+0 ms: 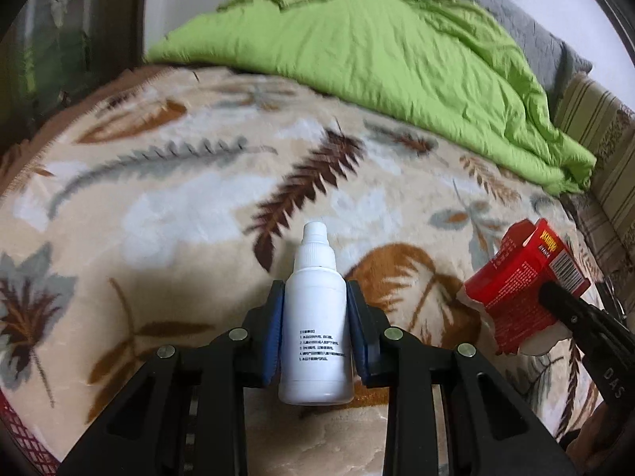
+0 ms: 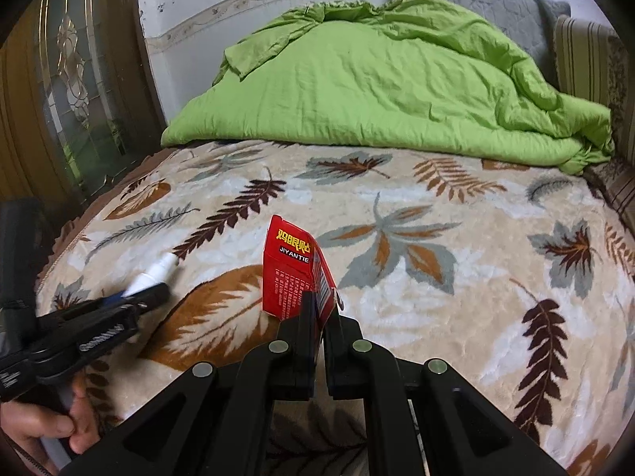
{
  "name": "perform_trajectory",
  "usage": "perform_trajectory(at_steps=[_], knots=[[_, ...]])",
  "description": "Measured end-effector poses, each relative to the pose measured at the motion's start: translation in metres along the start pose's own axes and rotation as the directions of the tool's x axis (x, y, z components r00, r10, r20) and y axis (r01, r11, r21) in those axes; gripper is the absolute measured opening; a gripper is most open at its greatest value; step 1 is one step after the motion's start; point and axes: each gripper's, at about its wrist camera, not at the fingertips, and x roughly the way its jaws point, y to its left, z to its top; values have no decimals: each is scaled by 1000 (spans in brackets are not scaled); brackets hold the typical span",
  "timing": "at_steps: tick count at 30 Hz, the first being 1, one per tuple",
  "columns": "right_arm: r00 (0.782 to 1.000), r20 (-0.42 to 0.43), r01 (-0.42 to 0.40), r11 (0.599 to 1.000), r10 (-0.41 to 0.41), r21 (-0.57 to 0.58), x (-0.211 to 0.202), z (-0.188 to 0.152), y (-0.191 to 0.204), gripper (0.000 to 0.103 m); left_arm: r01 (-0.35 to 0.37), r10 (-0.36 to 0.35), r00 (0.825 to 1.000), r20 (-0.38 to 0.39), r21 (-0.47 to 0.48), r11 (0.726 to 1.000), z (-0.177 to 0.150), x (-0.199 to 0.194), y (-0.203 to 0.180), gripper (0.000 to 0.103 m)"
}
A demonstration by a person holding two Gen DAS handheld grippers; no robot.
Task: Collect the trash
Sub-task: 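Lift the white bottle and red box up above the blanket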
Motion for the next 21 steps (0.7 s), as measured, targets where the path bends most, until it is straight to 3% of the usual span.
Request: perform_trajectory(at_steps=[6, 21], knots=[[999, 33, 17, 1000, -16, -22, -2, 1, 3, 4, -100, 94, 988, 119, 43, 994, 1, -21, -5, 29], [999, 44, 5, 1000, -4, -21, 1, 3, 5, 4, -160, 131, 971, 200, 136, 978, -3, -32, -24, 29]])
